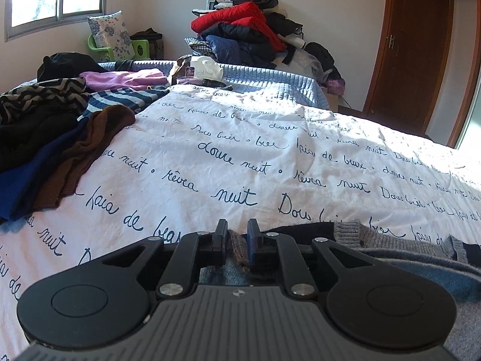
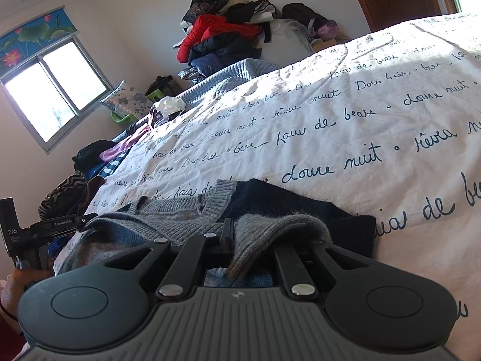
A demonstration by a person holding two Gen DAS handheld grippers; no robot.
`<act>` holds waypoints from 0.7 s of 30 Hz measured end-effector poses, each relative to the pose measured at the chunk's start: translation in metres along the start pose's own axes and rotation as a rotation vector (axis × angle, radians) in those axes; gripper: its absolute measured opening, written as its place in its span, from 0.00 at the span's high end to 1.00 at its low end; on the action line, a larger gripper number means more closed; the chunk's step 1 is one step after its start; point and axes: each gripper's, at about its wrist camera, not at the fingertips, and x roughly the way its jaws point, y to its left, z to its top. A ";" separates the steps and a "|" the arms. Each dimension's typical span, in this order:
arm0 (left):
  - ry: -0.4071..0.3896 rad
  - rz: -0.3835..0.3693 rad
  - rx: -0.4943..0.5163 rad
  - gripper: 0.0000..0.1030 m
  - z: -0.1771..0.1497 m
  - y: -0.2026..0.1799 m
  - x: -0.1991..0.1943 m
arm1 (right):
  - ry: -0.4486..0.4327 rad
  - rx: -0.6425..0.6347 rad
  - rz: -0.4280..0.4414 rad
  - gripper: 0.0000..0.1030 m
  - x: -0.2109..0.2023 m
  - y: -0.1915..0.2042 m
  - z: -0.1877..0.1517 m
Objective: Fold small clothes
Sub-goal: 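Lay the hem down and open both grippers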
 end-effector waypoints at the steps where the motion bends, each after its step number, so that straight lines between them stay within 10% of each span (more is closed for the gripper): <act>1: 0.003 0.001 -0.005 0.84 0.000 0.001 0.001 | 0.004 0.001 -0.003 0.93 0.001 0.000 0.000; 7: 0.016 0.014 -0.009 0.62 0.000 0.004 0.001 | 0.018 0.016 0.003 0.74 0.004 0.001 0.000; 9: 0.012 0.023 -0.009 0.52 -0.001 0.005 -0.001 | 0.005 0.021 0.019 0.38 0.002 0.002 0.001; 11: 0.004 0.030 -0.004 0.48 0.000 0.006 -0.005 | -0.022 0.006 0.009 0.23 -0.002 0.007 0.002; 21: -0.010 0.071 0.049 0.17 -0.016 0.016 -0.046 | -0.099 -0.108 -0.038 0.23 -0.039 0.035 -0.003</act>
